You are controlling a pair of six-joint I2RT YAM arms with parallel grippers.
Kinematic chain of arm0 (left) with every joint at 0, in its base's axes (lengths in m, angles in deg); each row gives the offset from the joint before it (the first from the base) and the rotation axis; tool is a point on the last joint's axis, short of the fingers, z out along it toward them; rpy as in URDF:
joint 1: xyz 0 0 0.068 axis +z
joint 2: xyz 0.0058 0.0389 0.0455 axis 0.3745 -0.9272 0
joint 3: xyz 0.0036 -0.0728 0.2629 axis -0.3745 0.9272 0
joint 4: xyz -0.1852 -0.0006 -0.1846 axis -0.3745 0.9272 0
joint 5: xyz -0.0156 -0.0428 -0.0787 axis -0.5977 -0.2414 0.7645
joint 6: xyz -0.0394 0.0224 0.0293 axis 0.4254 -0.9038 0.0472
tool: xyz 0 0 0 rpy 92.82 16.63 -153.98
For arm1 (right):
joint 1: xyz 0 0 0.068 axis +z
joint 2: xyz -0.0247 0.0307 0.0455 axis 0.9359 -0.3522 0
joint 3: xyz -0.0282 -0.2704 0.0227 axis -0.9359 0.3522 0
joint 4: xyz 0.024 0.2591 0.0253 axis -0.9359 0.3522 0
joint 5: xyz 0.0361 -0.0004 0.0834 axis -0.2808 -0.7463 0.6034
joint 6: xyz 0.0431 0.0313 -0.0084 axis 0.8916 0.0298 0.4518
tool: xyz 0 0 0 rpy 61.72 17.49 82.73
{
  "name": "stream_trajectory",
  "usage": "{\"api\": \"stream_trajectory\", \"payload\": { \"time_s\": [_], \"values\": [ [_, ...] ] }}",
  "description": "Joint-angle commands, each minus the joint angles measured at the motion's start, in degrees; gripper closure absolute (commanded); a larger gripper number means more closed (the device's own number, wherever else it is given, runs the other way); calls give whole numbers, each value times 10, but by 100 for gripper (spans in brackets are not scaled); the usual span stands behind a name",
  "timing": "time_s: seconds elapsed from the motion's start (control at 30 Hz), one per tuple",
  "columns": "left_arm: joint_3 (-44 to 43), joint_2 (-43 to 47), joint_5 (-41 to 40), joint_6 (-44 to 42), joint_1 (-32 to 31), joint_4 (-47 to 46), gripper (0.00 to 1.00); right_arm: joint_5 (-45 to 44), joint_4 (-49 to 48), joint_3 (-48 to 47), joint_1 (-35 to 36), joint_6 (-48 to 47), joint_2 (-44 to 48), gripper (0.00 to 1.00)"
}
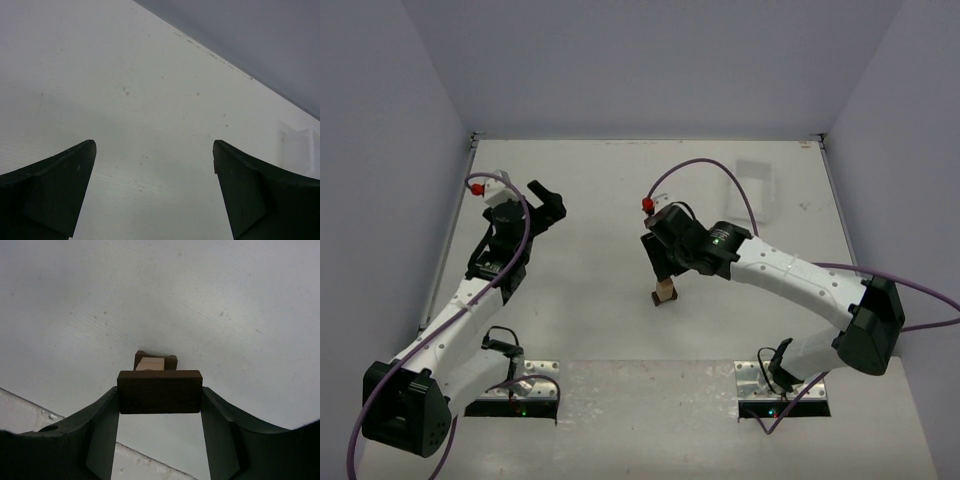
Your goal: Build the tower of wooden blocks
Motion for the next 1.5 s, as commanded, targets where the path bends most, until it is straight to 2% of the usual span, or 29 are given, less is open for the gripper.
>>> {"api": "stream_trajectory", "payload": {
  "time_s": [0.0,0.87,1.47],
  "values": [
    [-10,-3,-2,1,0,-13,0,13,25,-18,16,41,13,70],
    [-7,-1,4,-4,0,-18,0,1,5,-7,27,63,-33,59],
    [-6,0,5,-5,0,-17,0,-9,13,1,27,70,-36,57]
  ]
}}
